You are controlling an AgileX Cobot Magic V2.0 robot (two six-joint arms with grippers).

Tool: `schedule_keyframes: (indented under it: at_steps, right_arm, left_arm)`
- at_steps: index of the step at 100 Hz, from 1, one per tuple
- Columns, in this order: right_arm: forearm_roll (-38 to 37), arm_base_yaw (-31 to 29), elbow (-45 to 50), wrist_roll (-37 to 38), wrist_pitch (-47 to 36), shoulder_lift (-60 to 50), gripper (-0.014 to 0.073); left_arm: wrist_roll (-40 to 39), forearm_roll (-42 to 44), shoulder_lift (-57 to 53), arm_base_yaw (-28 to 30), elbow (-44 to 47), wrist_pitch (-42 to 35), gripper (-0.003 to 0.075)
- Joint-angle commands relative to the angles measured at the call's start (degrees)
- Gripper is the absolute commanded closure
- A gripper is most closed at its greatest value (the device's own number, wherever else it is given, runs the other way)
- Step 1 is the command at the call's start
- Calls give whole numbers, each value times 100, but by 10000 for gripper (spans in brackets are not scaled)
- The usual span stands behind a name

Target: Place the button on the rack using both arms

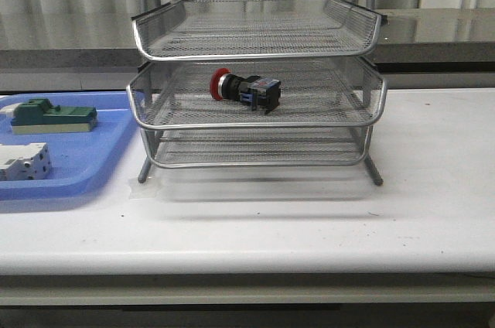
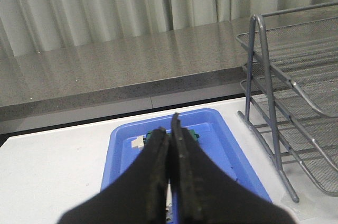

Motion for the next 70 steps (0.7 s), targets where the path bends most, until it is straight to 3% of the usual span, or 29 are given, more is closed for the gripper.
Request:
schedule_keyframes:
  at_steps: [1, 13, 43, 70]
  right_arm:
    - [-410, -45, 294, 494, -940, -343, 654]
    - [-715, -45, 869, 834, -1345, -878, 654]
    - [-612, -45, 1991, 835, -2004, -2028, 654]
    - [-495, -45, 2506, 835, -2387, -2375, 654]
  left_arm:
    - [-65, -75, 17, 6, -153, -439, 740]
    - [-65, -75, 17, 6, -153, -439, 740]
    - [-65, -75, 17, 6, -153, -439, 740]
    - [-65, -75, 17, 6, -153, -439, 740]
